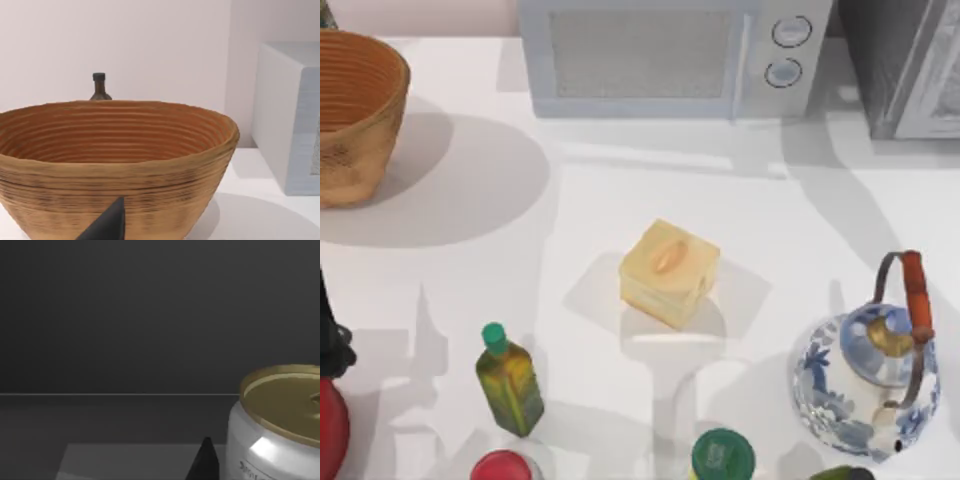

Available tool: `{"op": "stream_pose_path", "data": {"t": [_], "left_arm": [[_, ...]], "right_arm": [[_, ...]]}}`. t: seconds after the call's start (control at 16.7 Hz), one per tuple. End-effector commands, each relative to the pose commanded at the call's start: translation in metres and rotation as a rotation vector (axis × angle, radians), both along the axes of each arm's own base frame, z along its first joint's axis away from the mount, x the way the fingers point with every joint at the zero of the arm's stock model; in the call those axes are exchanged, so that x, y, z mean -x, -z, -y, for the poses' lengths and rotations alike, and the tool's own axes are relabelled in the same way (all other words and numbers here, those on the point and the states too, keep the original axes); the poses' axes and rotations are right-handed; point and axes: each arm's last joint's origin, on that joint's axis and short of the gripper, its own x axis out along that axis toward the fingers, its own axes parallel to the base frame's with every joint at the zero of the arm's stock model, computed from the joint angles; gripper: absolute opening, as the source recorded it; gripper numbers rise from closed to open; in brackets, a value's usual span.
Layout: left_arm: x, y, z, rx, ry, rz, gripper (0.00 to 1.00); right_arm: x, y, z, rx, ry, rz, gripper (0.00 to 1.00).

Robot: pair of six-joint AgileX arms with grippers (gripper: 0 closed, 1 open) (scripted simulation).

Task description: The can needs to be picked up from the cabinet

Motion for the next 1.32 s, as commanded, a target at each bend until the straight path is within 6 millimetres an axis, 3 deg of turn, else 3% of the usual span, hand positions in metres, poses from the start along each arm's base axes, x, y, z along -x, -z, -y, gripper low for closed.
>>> {"op": "stream_pose_path", "data": {"t": [0.24,0.36,0.9,1.08,1.32], "left_arm": [[0.0,0.0,0.0,0.0,0.0,0.0,1.0],[0.0,0.0,0.0,0.0,0.0,0.0,1.0],[0.0,0.0,0.0,0.0,0.0,0.0,1.0],[0.0,0.0,0.0,0.0,0.0,0.0,1.0],[0.0,0.0,0.0,0.0,0.0,0.0,1.0]], "right_arm": [[0.094,-0.031,0.004,-0.005,-0.001,0.007,0.0],[0.121,-0.036,0.011,-0.003,-0.001,0.004,0.0],[0.127,-0.029,0.019,0.004,0.001,-0.004,0.0],[0.13,-0.007,0.035,0.015,0.002,-0.019,0.0],[0.142,0.043,0.065,0.022,0.004,-0.038,0.0]]}}
